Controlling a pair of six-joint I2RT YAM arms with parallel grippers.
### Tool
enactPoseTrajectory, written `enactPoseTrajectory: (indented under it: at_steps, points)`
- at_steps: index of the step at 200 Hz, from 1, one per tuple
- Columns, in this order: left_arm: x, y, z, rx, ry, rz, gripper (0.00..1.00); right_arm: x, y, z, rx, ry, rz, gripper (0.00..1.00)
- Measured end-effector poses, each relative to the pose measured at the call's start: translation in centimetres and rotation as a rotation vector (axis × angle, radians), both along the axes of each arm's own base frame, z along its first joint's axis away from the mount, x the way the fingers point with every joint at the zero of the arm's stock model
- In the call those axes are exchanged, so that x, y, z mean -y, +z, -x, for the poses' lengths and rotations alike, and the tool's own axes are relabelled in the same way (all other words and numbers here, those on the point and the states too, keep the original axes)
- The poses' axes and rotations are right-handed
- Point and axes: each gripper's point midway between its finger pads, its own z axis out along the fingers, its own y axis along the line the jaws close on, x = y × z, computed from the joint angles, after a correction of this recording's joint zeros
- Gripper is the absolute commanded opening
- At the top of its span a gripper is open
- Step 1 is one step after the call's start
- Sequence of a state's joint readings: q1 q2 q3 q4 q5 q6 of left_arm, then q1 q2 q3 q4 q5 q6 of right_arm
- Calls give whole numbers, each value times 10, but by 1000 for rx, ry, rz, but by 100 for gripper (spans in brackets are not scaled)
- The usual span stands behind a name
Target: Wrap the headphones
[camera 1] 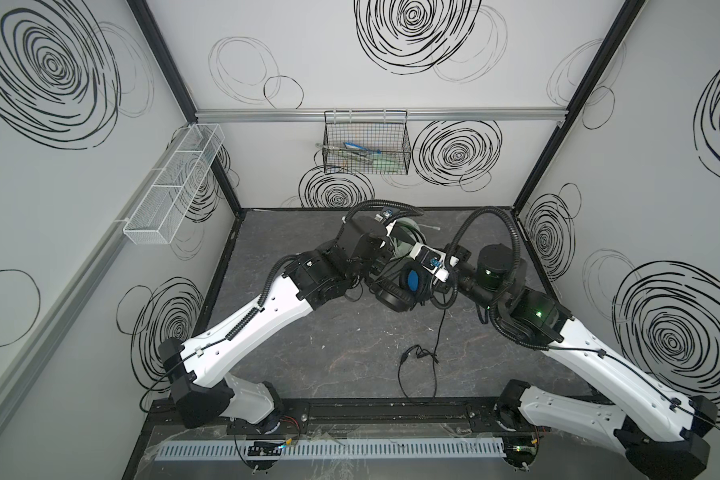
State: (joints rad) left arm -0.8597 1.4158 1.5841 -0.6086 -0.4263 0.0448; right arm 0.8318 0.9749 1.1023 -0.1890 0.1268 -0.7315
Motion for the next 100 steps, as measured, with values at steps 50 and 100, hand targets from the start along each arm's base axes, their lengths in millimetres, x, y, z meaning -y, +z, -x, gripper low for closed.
enactPoseTrajectory:
  at_steps: [50,100]
  points:
    - [1,-7,7,-110,-112,95,0,36,6,-28,44,-150,-17,18]
    - [8,-4,52,-248,-295,252,0,62,24,-52,10,-265,-194,26]
